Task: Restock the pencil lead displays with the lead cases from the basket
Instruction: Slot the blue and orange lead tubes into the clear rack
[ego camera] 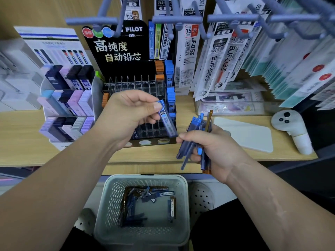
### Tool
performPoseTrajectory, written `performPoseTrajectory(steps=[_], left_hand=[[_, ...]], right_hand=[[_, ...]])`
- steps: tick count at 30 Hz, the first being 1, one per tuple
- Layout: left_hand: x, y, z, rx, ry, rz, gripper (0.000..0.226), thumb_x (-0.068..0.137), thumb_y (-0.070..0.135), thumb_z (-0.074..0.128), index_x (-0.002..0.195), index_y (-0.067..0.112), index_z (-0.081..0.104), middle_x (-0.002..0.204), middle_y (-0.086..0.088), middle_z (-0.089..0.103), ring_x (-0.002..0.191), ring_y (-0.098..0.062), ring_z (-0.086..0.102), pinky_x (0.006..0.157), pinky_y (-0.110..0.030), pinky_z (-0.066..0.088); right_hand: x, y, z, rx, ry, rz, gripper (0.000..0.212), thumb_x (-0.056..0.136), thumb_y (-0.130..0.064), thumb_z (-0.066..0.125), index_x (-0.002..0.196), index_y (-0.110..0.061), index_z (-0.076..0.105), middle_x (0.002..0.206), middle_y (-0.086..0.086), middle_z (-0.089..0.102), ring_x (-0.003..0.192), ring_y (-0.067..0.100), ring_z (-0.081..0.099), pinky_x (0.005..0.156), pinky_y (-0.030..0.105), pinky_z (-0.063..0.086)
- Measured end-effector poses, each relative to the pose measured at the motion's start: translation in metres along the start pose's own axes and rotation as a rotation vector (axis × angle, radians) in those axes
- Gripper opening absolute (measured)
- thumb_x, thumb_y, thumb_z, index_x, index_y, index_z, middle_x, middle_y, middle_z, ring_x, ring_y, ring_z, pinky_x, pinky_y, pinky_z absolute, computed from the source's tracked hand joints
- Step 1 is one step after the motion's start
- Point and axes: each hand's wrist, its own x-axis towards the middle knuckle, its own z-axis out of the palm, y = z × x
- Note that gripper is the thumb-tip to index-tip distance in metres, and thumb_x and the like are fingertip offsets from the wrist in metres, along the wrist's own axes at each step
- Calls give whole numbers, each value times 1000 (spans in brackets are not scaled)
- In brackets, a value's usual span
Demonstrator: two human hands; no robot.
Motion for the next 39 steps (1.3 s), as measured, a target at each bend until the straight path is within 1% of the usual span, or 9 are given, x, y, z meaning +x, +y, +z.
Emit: performPoseTrajectory(steps=[7, 12, 16, 20, 24, 28, 33, 35, 39], left_hand=[[3, -9, 12, 358, 100, 136, 14, 82, 2, 78, 82, 14, 71, 74, -9, 74, 76, -29, 73, 73, -38, 60], [3, -16, 18, 685, 114, 275, 11, 84, 14, 78, 80, 21, 71, 69, 6, 69, 61, -1, 63, 61, -13, 50], [4, -24, 17, 875, 88, 432, 5, 83, 13, 80, 81, 15, 75, 70, 16, 60, 65, -1, 58, 65, -10, 45], [6, -35, 18, 1097, 81, 606, 6, 79, 14, 81, 80, 12, 76, 76, 6, 64, 71, -15, 63, 64, -33, 56], [7, -40, 23, 1201, 100, 620, 10, 75, 13, 82, 77, 11, 73, 74, 0, 64, 63, -23, 63, 52, -37, 55], [5, -30, 26, 1117, 118, 558, 10, 78, 17, 80, 82, 15, 72, 67, 6, 58, 63, -13, 56, 59, -33, 53], [-11, -3, 44, 490, 23, 118, 8, 86, 28, 75, 81, 23, 77, 73, -11, 67, 60, -17, 56, 57, -26, 49], [-17, 1, 49, 367, -77, 0, 9, 82, 26, 79, 82, 17, 79, 71, -18, 64, 53, -12, 50, 51, -23, 43], [-19, 0, 48, 293, -90, -80, 18, 80, 17, 81, 78, 0, 74, 54, -9, 59, 42, -14, 54, 45, -21, 43]], right_hand=[[0, 0, 4, 2, 66, 13, 17, 83, -1, 74, 93, -7, 60, 87, 21, 74, 58, 21, 58, 43, 25, 35], [0, 1, 4, -15, 75, 13, 17, 83, -3, 74, 90, -10, 60, 93, 24, 75, 62, 23, 59, 43, 23, 37], [0, 1, -2, -19, 76, 6, 18, 83, -5, 75, 93, -8, 61, 88, 19, 75, 59, 21, 59, 43, 23, 38], [0, 2, -2, -26, 35, 20, 20, 82, -4, 75, 94, -8, 60, 88, 19, 75, 54, 16, 57, 44, 24, 37], [0, 4, -1, -71, -23, 18, 20, 82, -7, 76, 93, -11, 61, 90, 17, 75, 56, 15, 57, 46, 24, 38], [-1, 3, -1, -102, -37, 3, 20, 81, -6, 76, 96, -7, 62, 85, 15, 73, 53, 14, 56, 46, 25, 37], [-2, 1, 2, -142, -18, -2, 23, 75, -5, 81, 85, -12, 62, 68, 10, 66, 50, 17, 53, 47, 26, 37], [-2, 1, 4, -172, -24, -22, 22, 75, -5, 81, 88, -13, 65, 68, 9, 67, 59, 23, 56, 52, 29, 38], [-3, 1, 7, -198, -31, -50, 23, 78, -7, 81, 99, -12, 70, 77, 7, 74, 74, 21, 64, 69, 41, 46]])
